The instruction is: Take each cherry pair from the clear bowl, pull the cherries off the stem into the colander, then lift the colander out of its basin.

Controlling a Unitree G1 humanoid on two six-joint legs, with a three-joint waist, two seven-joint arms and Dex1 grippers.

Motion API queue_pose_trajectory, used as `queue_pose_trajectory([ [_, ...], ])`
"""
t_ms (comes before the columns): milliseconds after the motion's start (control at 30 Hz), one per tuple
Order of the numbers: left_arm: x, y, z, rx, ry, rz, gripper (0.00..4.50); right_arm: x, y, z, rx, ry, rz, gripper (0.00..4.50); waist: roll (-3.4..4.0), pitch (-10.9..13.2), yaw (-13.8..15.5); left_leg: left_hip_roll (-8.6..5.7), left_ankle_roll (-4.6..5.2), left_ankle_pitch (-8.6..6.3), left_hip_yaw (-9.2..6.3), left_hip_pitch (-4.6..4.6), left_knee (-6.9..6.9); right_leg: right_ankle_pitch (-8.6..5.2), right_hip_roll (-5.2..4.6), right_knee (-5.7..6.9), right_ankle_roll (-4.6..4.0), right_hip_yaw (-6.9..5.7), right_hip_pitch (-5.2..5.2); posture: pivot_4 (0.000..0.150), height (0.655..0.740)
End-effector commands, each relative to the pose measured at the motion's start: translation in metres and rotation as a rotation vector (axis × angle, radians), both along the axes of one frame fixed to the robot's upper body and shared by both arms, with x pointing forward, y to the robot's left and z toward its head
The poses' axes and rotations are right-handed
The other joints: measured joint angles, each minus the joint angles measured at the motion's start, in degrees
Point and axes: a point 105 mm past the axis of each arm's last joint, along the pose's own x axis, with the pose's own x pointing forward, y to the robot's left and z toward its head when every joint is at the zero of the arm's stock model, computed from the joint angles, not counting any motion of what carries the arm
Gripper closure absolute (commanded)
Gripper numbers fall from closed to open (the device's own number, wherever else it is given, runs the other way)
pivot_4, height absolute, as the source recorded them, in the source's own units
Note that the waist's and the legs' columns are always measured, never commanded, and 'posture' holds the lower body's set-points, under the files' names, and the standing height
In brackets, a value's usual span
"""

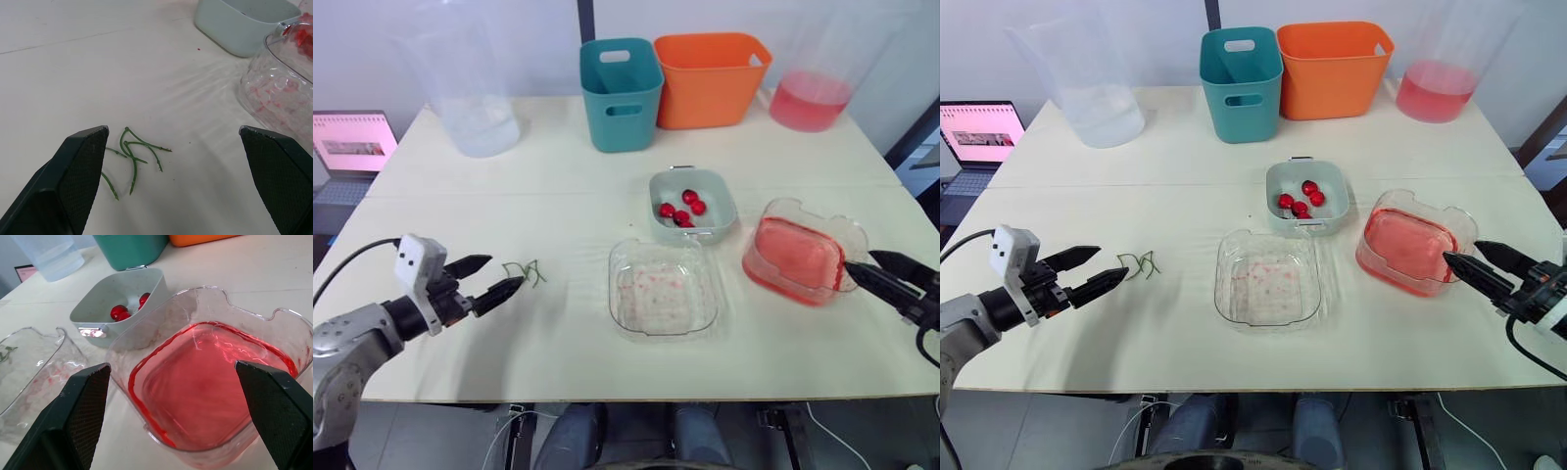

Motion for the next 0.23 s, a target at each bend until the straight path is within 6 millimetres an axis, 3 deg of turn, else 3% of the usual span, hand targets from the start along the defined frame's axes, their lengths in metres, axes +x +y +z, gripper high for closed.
queue_pose_trajectory([
  [33, 0.0007, -0.0006, 0.0080, 0.011, -0.048, 0.006, 0.00, 0.0026, 0.0039, 0.0097, -0.012, -0.043, 0.018, 0.22, 0.00, 0.00, 0.01, 0.00, 0.00, 0.00, -0.01, 0.00, 0.00, 0.00, 0.00, 0.00, 0.00, 0.00, 0.00, 0.150, 0.7400],
  [233, 0.0004, -0.0009, 0.0086, 0.003, -0.051, 0.014, 0.00, 0.0048, 0.0034, 0.0112, -0.018, -0.043, 0.022, 0.22, 0.00, 0.00, 0.13, -0.01, 0.00, 0.00, 0.00, -0.01, 0.00, 0.00, 0.00, -0.02, 0.00, -0.01, 0.01, 0.150, 0.7400],
])
